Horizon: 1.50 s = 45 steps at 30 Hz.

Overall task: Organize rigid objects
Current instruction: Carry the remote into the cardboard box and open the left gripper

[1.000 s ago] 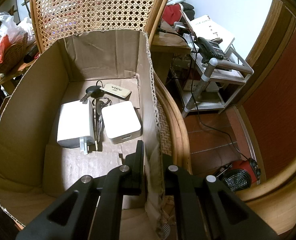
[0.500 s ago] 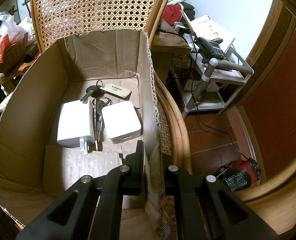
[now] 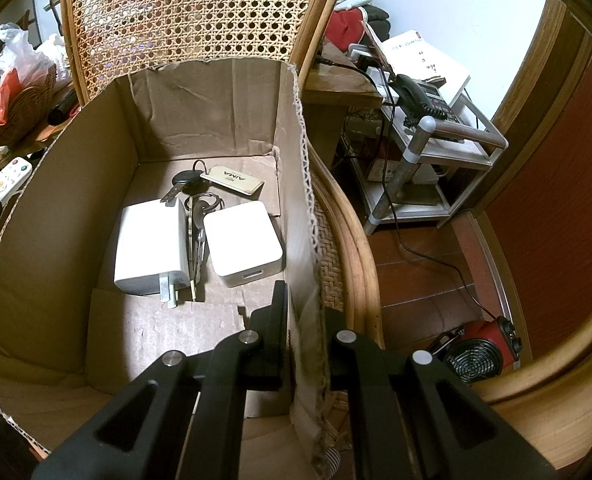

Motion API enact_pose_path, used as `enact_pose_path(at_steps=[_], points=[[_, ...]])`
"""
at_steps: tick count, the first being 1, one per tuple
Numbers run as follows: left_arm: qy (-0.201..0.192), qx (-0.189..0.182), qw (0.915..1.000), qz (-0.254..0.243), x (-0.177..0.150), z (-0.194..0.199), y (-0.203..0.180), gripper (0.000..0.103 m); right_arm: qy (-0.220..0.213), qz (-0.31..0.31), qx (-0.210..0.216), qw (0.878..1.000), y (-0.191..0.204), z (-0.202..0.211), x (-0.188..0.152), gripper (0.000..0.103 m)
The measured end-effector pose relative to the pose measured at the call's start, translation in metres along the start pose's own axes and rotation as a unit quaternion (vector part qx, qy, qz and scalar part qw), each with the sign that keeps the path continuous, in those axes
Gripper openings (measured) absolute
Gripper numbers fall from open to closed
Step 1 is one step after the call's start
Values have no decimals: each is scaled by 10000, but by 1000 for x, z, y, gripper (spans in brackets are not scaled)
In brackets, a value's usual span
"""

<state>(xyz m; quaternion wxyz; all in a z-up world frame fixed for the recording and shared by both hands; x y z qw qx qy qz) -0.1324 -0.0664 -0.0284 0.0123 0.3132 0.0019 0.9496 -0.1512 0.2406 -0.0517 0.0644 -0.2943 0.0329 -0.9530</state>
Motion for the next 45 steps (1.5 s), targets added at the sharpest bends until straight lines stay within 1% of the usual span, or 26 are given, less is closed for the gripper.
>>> enact_pose_path(at_steps=[9,12,14,22,32,36,40,45], points=[[-118,-132,9997,-160,14,14,-21,39,2,0,0,10000,0,0,0,10],[-146,-313,9993,-138,19,19,-29,39,5,-8,-5,10000,1,0,0,10],[-170,-282,9993,-192,22,22,-33,39,1,-5,-2,10000,0,0,0,10],[-261,-360,9983,-373,39,34,-59,39,2,-2,3,10000,0,0,0,10],[-466,-573,9955,-592,62,47,-108,39,6,0,-4,10000,2,0,-3,10],[-446,-668,9943,-700,67,47,-129,39,7,-6,-3,10000,2,0,-3,10],[-365,-775,9922,-901,64,41,-155,39,9,-4,-1,10000,2,0,-3,10],[-286,-934,9901,-1006,56,32,-182,39,7,-3,4,10000,3,0,-3,10]])
Point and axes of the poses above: each gripper's, at about its wrist camera, not at the fingertips, and z roughly against the way its jaws point, y to its left, x to its top, the point moved 6 cm from there along -z, roughly the way its jaws point, and after that the axes turned 2 degrees about -y, right-handed, at the moved point
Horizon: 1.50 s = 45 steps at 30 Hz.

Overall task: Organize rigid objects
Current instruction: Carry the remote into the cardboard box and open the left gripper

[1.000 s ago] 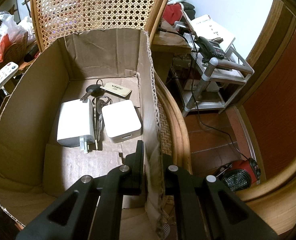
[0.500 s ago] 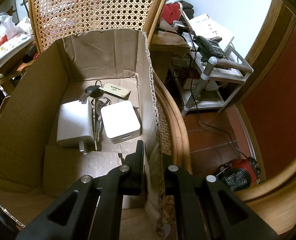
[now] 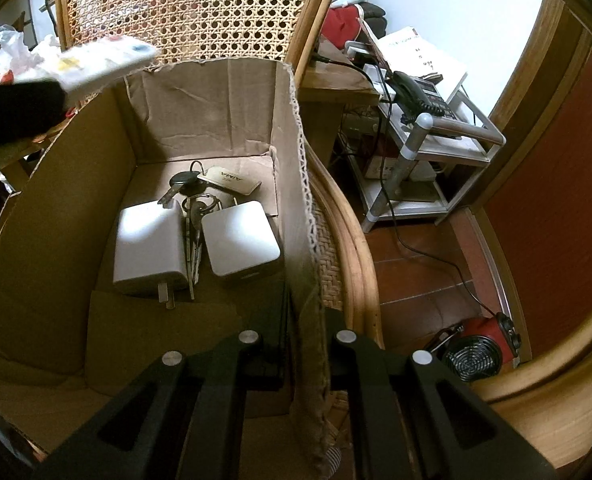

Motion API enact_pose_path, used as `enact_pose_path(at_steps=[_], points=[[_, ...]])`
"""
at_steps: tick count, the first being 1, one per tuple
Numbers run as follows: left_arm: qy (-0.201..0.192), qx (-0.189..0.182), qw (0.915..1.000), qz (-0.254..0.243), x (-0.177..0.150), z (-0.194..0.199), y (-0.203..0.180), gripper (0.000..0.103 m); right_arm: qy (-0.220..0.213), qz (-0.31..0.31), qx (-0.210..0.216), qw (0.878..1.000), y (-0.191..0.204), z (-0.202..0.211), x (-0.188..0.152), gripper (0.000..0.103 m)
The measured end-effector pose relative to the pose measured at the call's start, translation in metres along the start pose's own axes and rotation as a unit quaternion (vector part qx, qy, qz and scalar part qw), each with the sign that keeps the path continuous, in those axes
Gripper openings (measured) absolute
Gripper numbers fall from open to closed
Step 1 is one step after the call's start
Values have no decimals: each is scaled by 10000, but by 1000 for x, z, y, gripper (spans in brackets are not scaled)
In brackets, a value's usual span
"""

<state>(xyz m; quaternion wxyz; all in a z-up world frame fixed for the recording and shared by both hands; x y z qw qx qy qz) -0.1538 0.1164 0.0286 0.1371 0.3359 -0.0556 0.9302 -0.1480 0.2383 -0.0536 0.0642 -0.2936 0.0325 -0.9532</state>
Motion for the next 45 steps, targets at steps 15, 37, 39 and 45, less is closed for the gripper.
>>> enact_pose_path(at_steps=[15,37,39,45], points=[[48,-35,10000,71,-7,-9,-1,38,11,-17,0,10000,0,0,-2,10],[161,644,9958,636,-87,20,120,77,16,-28,49,10000,2,0,-5,10],[256,577,9958,660,-102,19,121,77,18,-30,55,10000,1,1,-4,10],[550,334,9968,474,-146,12,99,77,19,-27,49,10000,3,0,-5,10]])
Point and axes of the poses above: each gripper's, at about its wrist camera, not at the fingertips, and z roughly against the way its jaws point, y to its left, x to its top, the point moved 6 cm from there along -z, roughly the way its jaws point, and after that the axes turned 2 degrees about -y, right-handed, at the moved point
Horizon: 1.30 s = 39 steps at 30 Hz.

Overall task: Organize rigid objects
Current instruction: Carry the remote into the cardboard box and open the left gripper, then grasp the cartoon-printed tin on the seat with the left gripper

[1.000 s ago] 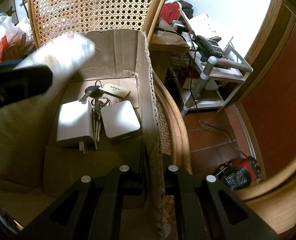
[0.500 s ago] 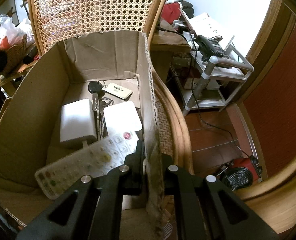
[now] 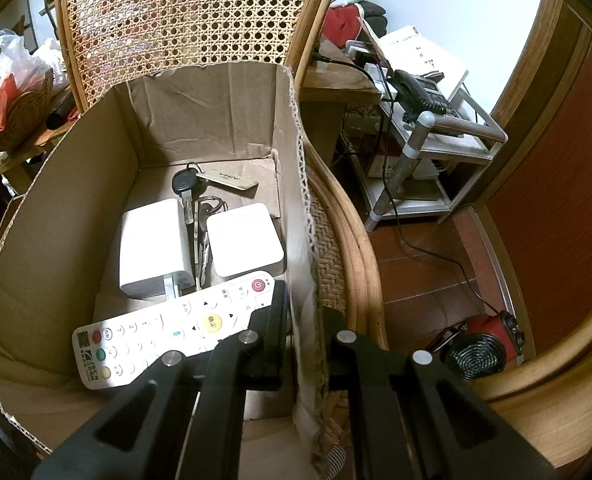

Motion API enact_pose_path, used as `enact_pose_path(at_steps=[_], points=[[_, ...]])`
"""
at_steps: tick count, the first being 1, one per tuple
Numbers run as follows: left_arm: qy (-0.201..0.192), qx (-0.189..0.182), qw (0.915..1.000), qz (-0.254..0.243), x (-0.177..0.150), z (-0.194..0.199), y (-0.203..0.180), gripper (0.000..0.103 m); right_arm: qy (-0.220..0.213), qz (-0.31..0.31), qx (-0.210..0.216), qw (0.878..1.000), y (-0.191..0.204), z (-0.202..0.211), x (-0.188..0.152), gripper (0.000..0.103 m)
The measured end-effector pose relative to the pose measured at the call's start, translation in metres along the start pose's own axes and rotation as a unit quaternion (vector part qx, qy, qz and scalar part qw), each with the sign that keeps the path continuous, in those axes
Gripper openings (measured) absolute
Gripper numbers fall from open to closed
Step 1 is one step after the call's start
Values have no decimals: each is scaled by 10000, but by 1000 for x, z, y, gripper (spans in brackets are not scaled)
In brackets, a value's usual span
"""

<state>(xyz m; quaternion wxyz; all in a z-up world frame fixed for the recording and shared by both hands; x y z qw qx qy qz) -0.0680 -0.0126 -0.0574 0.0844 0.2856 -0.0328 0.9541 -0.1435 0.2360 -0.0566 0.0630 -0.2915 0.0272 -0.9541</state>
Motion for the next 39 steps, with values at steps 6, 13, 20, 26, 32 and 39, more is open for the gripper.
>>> enact_pose_path(at_steps=[6,13,20,26,32,39], points=[[219,-224,9994,-145,-22,-18,-23,78,-3,-1,9,10000,0,0,0,10],[411,-283,9986,-191,-30,-40,-31,77,4,3,7,10000,-1,0,1,11],[399,-381,9978,-362,-26,-44,-33,59,4,5,6,10000,-2,0,2,11],[469,-388,9970,-475,-24,-42,-35,57,3,-2,7,10000,-2,0,2,12],[379,-379,9973,-500,-18,-34,-34,57,5,0,6,10000,-2,0,2,12],[174,-179,9991,-330,-1,-16,-23,57,6,-1,6,10000,-2,0,2,12]])
Point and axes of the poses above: each gripper's, at about its wrist camera, not at the fingertips, and z roughly against the way its jaws point, y to its left, x to its top, the point moved 6 cm from there along -z, roughly the way its jaws point, and after that the axes turned 2 degrees about -y, right-handed, at the moved point
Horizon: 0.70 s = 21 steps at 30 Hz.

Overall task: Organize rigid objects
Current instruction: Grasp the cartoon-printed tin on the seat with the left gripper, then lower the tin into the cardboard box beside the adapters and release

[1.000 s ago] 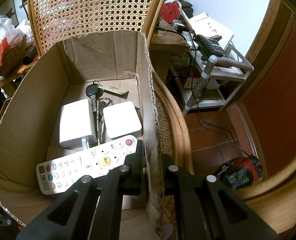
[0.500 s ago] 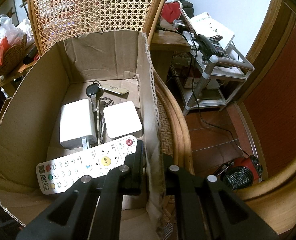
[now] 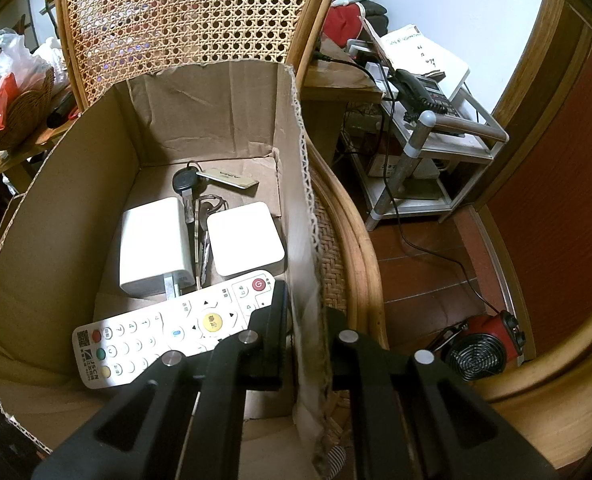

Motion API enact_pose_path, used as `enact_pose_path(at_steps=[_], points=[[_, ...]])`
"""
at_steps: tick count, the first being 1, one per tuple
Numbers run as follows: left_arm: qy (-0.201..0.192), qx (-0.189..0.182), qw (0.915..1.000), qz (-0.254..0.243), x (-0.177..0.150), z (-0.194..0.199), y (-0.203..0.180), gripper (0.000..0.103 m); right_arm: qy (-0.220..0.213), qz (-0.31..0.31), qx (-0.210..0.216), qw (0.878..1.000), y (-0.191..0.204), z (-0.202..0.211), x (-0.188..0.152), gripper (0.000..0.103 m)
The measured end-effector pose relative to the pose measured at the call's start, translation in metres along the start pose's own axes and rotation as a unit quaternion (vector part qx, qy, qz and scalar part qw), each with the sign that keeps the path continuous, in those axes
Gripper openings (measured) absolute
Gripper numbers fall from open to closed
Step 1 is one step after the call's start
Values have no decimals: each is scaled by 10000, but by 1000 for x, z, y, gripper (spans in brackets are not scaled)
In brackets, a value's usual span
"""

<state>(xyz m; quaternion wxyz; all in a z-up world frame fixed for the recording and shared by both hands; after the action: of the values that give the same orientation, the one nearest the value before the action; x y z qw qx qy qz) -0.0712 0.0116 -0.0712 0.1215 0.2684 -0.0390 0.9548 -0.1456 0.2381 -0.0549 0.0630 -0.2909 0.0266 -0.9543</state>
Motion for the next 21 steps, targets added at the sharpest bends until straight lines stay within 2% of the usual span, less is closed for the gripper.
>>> enact_pose_path(at_steps=[7,21], points=[[-215,193,9994,199,25,18,15,57,3,-2,-2,10000,1,-1,-1,12],[-791,375,9961,56,93,53,-12,57,4,-5,-2,10000,1,-1,-1,12]])
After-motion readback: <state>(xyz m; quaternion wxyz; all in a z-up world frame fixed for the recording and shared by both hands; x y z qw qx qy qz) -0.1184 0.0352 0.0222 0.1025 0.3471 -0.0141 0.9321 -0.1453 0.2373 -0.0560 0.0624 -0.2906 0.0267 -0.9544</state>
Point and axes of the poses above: each gripper's, at about its wrist camera, not at the fingertips, and z roughly against the way its jaws point, y to its left, x to its top, the point moved 6 cm from there along -z, roughly the way its jaws point, and after that the axes turned 2 degrees about -y, right-handed, at the moved point
